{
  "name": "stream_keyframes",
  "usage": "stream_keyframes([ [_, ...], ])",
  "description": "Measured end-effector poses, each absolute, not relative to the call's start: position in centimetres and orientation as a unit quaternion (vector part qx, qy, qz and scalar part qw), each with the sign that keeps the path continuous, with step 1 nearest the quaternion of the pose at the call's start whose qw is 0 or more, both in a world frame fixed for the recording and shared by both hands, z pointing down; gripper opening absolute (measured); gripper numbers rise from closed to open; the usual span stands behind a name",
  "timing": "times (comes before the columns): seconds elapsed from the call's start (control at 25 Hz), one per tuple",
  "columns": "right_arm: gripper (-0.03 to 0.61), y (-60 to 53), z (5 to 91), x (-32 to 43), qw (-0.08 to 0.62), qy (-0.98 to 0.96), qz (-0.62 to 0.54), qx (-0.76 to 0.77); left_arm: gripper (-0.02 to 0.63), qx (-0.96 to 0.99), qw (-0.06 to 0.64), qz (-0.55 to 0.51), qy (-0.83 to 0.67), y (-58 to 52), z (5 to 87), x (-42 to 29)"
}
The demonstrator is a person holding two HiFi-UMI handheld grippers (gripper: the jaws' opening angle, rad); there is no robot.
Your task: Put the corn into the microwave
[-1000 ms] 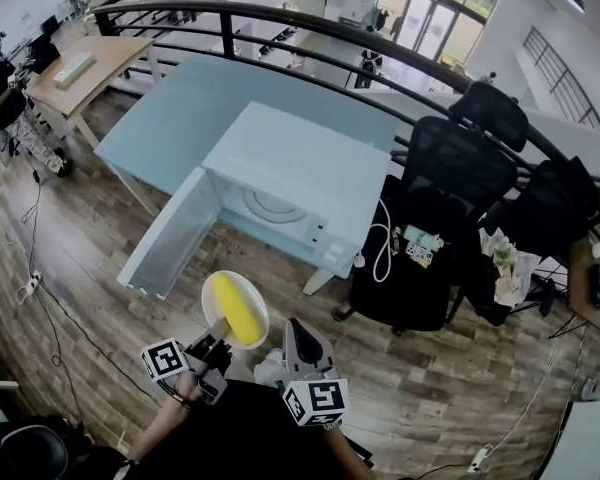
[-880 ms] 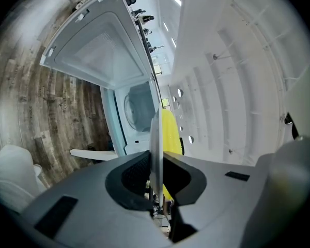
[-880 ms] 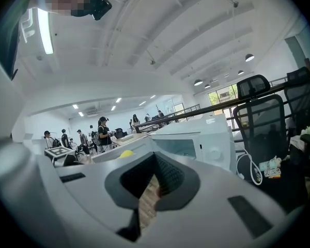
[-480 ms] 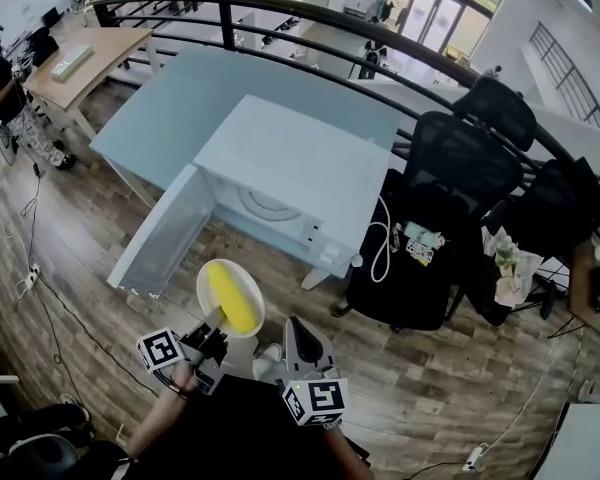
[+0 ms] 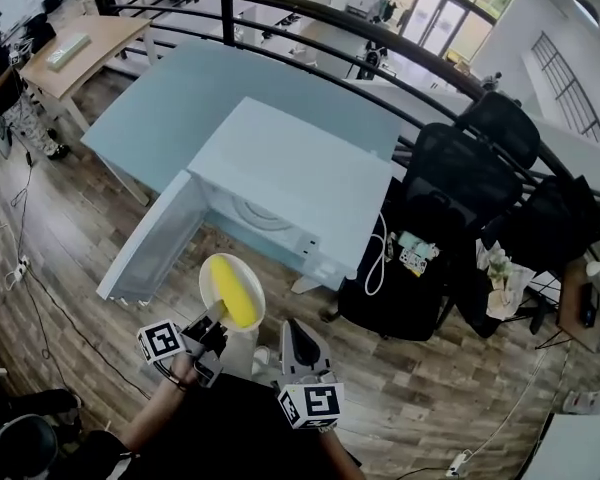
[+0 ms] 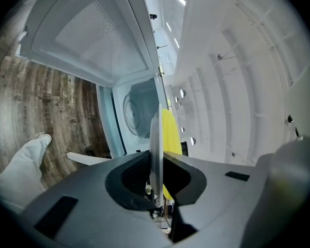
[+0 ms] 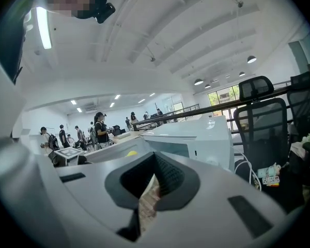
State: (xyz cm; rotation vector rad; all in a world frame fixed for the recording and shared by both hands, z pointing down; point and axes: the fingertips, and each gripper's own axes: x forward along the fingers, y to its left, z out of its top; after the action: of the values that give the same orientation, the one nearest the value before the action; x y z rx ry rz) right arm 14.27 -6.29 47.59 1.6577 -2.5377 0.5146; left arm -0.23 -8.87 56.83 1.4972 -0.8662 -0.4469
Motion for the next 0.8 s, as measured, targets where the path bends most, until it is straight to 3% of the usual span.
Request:
stream_keyframes([
  [0.8,0.009,-12.7,48.8,9.2,0.057,-0.841,0.197,0.501,0.037,0.637,0.641,-0.202,-0.377,-19.3,63.0,0.7],
])
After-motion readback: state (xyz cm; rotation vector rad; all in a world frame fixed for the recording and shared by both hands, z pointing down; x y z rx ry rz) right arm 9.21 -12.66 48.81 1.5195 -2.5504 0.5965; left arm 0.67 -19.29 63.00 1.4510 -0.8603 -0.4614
